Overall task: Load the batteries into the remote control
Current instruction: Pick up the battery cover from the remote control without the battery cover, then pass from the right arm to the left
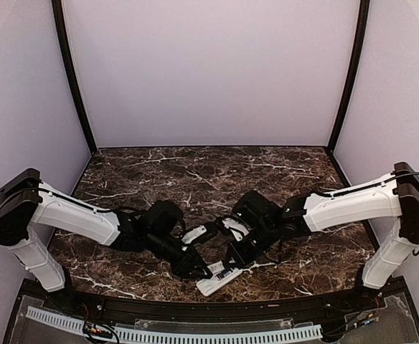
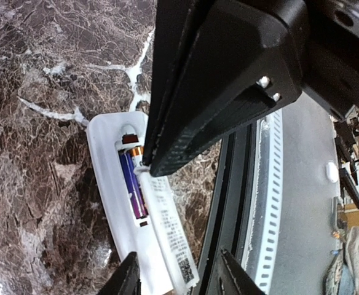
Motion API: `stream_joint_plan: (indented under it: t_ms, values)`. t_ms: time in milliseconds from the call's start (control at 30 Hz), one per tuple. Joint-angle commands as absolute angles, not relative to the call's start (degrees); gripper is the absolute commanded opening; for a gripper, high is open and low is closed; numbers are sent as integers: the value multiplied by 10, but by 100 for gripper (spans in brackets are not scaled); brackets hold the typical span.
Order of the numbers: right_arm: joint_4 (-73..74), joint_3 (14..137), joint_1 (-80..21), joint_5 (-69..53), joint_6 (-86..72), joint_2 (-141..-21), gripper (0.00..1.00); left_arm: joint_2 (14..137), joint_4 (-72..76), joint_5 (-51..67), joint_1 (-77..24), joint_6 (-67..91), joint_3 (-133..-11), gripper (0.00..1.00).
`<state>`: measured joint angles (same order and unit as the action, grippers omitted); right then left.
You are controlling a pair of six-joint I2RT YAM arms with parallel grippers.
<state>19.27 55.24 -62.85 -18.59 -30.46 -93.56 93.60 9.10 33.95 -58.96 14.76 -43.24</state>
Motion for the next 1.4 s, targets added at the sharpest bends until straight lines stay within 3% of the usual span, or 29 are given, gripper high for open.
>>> stream_joint_plan:
  t_ms: [0, 100, 267, 500, 800, 1067, 1100, 1233, 1367]
  values:
    - [179, 538, -631, -169, -291, -902, 0, 896, 116, 364, -575, 167, -431, 43]
    - [175, 532, -631, -165, -290, -892, 0, 888, 129, 371, -567, 176, -423, 48]
    - [171, 531, -632, -163, -288, -886, 0, 896, 129, 380, -565, 181, -427, 47]
    - [166, 531, -633, -160, -285, -877, 0, 911, 127, 392, -564, 178, -433, 33]
    - [155, 530, -634, -157, -282, -871, 0, 901, 126, 414, -565, 171, -441, 2]
    - [171, 525, -633, -141, -263, -835, 0, 886, 127, 399, -565, 171, -438, 0]
    - [169, 519, -633, -135, -258, -811, 2, 881, 127, 393, -564, 170, -435, 0]
    - [122, 480, -633, -128, -224, -719, 31, 849, 131, 355, -564, 166, -437, 0]
    - [35, 422, -634, -116, -148, -637, 39, 808, 198, 320, -564, 179, -428, 0]
